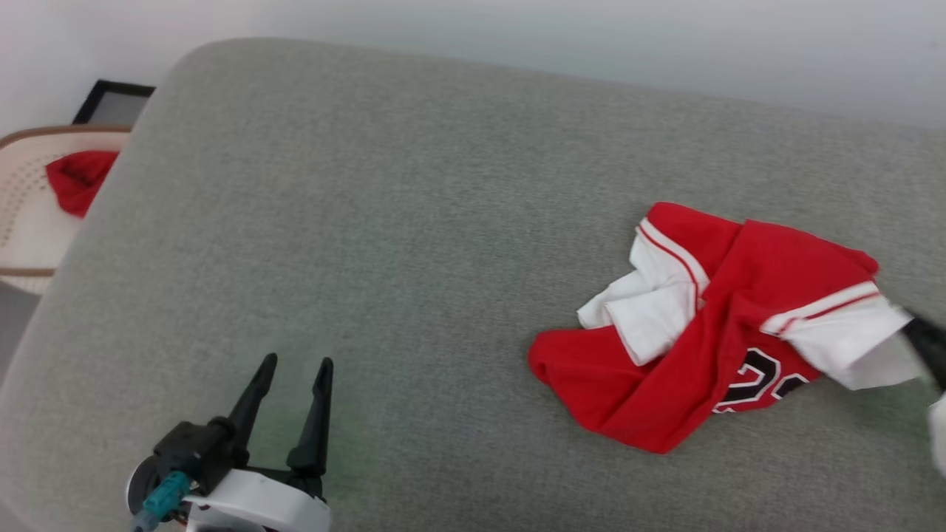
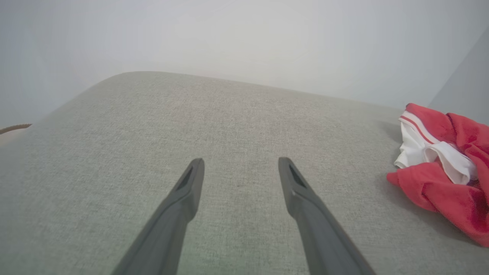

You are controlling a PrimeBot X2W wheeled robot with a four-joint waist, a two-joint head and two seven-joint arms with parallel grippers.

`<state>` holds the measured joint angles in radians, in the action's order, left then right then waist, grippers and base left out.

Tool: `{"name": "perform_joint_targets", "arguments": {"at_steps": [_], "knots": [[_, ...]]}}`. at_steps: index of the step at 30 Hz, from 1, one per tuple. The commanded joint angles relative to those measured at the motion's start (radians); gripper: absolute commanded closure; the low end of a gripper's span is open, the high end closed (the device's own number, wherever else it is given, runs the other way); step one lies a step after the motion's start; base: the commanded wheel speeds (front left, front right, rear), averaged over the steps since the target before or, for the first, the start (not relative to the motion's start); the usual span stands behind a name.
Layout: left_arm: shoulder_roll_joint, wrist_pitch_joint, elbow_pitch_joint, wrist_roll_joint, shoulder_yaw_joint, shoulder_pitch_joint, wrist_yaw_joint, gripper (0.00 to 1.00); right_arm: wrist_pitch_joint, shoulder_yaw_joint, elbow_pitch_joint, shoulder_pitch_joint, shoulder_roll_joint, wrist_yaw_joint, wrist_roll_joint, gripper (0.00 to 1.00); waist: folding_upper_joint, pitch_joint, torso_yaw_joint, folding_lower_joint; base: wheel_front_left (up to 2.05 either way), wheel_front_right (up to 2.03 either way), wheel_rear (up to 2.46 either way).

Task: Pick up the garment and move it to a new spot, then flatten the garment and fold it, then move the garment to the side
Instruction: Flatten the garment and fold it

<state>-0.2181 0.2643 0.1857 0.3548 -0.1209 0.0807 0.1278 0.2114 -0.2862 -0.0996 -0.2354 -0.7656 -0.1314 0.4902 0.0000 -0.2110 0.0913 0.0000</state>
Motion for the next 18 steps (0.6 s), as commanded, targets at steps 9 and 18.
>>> {"name": "perform_joint_targets", "arguments": {"at_steps": [9, 18], "knots": [[-0.030, 0.000, -0.008, 0.020, -0.030, 0.029, 0.004, 0.00, -0.053, 0.268, -0.088, 0.003, 0.027, 0.001, -0.032, 1.00, 0.0000, -0.014, -0.026, 0.0000, 0.00, 0.00, 0.00], [-0.042, 0.000, -0.002, 0.031, -0.053, 0.055, 0.004, 0.00, -0.097, 0.363, -0.341, 0.021, 0.031, 0.001, -0.147, 1.00, 0.0000, -0.033, -0.002, 0.0000, 0.00, 0.00, 0.00]]}}
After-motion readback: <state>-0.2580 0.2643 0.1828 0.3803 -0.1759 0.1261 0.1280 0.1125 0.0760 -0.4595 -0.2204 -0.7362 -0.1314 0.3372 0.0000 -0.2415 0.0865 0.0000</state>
